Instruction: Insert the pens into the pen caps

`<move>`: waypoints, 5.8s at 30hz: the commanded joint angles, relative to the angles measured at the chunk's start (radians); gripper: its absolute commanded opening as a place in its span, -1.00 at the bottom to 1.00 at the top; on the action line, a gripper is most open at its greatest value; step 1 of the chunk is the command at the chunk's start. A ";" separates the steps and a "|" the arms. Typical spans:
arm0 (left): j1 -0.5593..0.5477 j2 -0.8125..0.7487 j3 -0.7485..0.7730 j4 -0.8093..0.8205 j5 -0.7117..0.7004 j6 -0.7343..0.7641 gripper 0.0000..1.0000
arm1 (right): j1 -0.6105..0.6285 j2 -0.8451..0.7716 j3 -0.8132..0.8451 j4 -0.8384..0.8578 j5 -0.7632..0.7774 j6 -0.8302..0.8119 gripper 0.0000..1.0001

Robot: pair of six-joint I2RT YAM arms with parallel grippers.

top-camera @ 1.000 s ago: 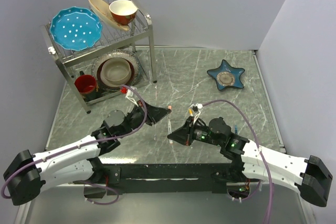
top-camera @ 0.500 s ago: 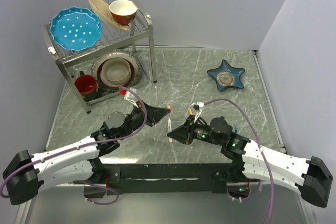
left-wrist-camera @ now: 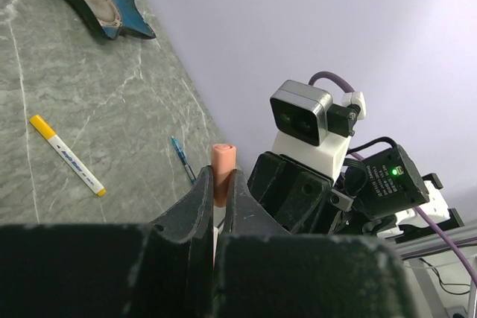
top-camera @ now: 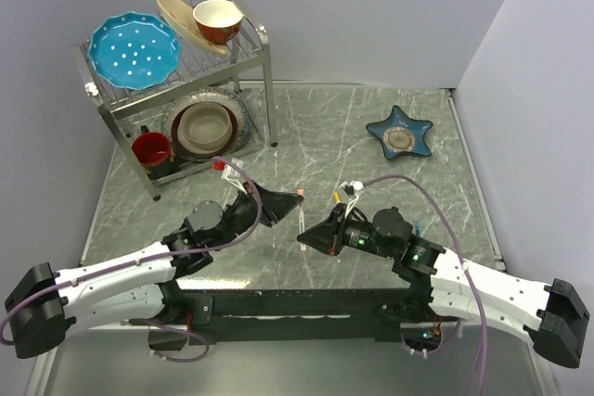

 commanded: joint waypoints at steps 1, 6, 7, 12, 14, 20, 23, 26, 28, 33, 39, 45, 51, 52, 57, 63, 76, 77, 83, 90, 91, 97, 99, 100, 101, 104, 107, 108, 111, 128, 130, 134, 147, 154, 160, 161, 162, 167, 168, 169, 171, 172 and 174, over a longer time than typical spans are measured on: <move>-0.016 0.010 0.006 0.002 -0.036 0.037 -0.98 | 0.003 -0.028 0.055 0.032 0.018 -0.003 -1.00; -0.025 0.019 0.014 0.005 -0.040 0.049 -0.98 | 0.005 -0.038 0.052 0.019 0.023 0.000 -1.00; -0.027 0.021 0.012 0.007 -0.042 0.051 -0.98 | 0.005 -0.041 0.054 0.016 0.024 0.000 -1.00; -0.036 0.021 0.012 -0.001 -0.065 0.055 -0.98 | 0.005 -0.042 0.060 0.009 0.024 0.003 -1.00; -0.041 0.019 0.014 -0.005 -0.071 0.058 -0.98 | 0.005 -0.039 0.063 0.010 0.021 0.005 -1.00; -0.047 0.008 0.009 -0.016 -0.099 0.064 -0.98 | 0.005 -0.038 0.068 0.004 0.017 0.009 -1.00; -0.047 0.007 0.009 -0.015 -0.106 0.064 -0.98 | 0.005 -0.030 0.069 0.004 0.010 0.012 -1.00; -0.045 0.005 0.017 -0.019 -0.106 0.071 -0.98 | 0.005 -0.021 0.068 0.010 0.003 0.017 -1.00; -0.045 0.002 0.024 -0.031 -0.106 0.074 -0.98 | 0.005 -0.021 0.065 0.015 0.003 0.015 -1.00; -0.047 -0.022 0.021 -0.038 -0.108 0.078 -0.98 | 0.006 -0.019 0.071 0.004 0.020 0.014 -1.00; -0.048 -0.045 -0.017 -0.025 -0.054 0.074 -0.98 | 0.006 -0.016 0.109 -0.016 0.087 0.000 -1.00; -0.052 -0.045 -0.023 -0.031 -0.025 0.063 -0.98 | 0.005 0.042 0.186 -0.056 0.109 -0.021 -1.00; -0.073 -0.041 0.006 -0.114 -0.028 0.084 -0.98 | 0.005 0.054 0.210 -0.080 0.139 -0.040 -1.00; -0.075 -0.044 0.002 -0.131 -0.043 0.087 -0.98 | 0.006 0.048 0.213 -0.085 0.155 -0.046 -1.00; -0.081 -0.071 -0.015 -0.152 -0.020 0.107 -0.85 | 0.005 0.041 0.232 -0.116 0.158 -0.083 -1.00; -0.081 -0.159 0.004 -0.195 -0.005 0.129 0.00 | 0.006 -0.018 0.218 -0.129 0.109 -0.140 -1.00; -0.082 -0.173 0.238 -0.318 0.084 0.313 0.49 | 0.008 -0.128 0.187 -0.136 -0.093 -0.146 -1.00; -0.081 -0.157 0.253 -0.326 0.085 0.321 0.48 | 0.009 -0.127 0.187 -0.131 -0.109 -0.144 -1.00; -0.082 -0.104 0.333 -0.357 0.107 0.383 0.35 | 0.014 -0.117 0.183 -0.126 -0.137 -0.138 -1.00; -0.081 -0.076 0.351 -0.358 0.131 0.403 0.22 | 0.017 -0.140 0.138 -0.062 -0.190 -0.095 -1.00; -0.082 -0.071 0.354 -0.363 0.135 0.403 0.22 | 0.017 -0.143 0.134 -0.051 -0.192 -0.092 -1.00; -0.082 -0.084 0.333 -0.312 0.145 0.388 0.20 | 0.015 -0.143 0.120 -0.015 -0.230 -0.074 -1.00; -0.082 -0.093 0.324 -0.306 0.151 0.382 0.18 | 0.017 -0.150 0.114 -0.005 -0.233 -0.066 -1.00; -0.081 -0.099 0.321 -0.300 0.156 0.382 0.16 | 0.017 -0.151 0.112 -0.001 -0.236 -0.063 -1.00; -0.081 -0.102 0.311 -0.295 0.155 0.379 0.10 | 0.017 -0.156 0.109 0.001 -0.238 -0.061 -1.00; -0.081 -0.104 0.295 -0.277 0.168 0.362 -0.06 | 0.017 -0.159 0.109 0.009 -0.241 -0.060 -1.00; -0.081 -0.090 0.267 -0.231 0.236 0.322 -0.22 | 0.017 -0.159 0.114 0.024 -0.249 -0.054 -1.00; -0.081 -0.085 0.259 -0.216 0.259 0.310 -0.40 | 0.018 -0.157 0.115 0.033 -0.250 -0.049 -1.00; -0.082 -0.067 0.227 -0.160 0.340 0.259 -0.82 | 0.017 -0.148 0.131 0.062 -0.255 -0.043 -1.00; -0.091 -0.093 -0.058 0.048 0.375 -0.070 -0.98 | -0.008 -0.073 0.494 -0.045 0.046 -0.190 -1.00; -0.099 -0.064 -0.074 0.064 0.375 -0.077 -0.98 | -0.014 -0.027 0.540 -0.071 0.085 -0.228 -1.00; -0.123 -0.031 -0.117 0.109 0.406 -0.077 -0.98 | -0.145 0.037 0.597 -0.061 -0.043 -0.201 -1.00; -0.196 0.077 -0.064 -0.019 0.501 0.086 -0.98 | -0.267 0.136 0.733 -0.091 -0.187 -0.204 -1.00; -0.213 0.169 -0.152 0.164 0.589 0.055 -0.98 | -0.331 0.145 0.816 -0.165 -0.218 -0.256 -1.00; -0.234 0.197 -0.134 0.150 0.590 0.040 -0.98 | -0.374 0.174 0.844 -0.145 -0.252 -0.239 -1.00; -0.234 0.179 -0.094 0.104 0.566 0.052 -0.98 | -0.374 0.174 0.832 -0.140 -0.258 -0.233 -1.00; -0.233 0.164 -0.069 0.049 0.479 0.060 -0.98 | -0.374 0.173 0.821 -0.140 -0.263 -0.227 -1.00; -0.083 0.056 0.150 -0.390 0.253 0.166 -0.98 | -0.374 0.075 0.671 -0.226 -0.247 -0.236 -0.93; -0.046 0.048 0.173 -0.407 0.245 0.170 -0.98 | -0.374 0.058 0.646 -0.247 -0.255 -0.242 -0.84; 0.023 0.042 0.196 -0.421 0.250 0.176 -0.98 | -0.376 0.036 0.617 -0.267 -0.261 -0.242 -0.56; 0.080 0.047 0.280 -0.502 0.230 0.209 -0.98 | -0.374 -0.036 0.528 -0.333 -0.258 -0.248 -0.21; 0.123 0.057 0.311 -0.537 0.190 0.227 -0.98 | -0.374 -0.091 0.494 -0.379 -0.250 -0.247 -0.01; 0.146 0.105 0.389 -0.618 0.133 0.279 -0.98 | -0.373 -0.151 0.410 -0.431 -0.207 -0.235 0.10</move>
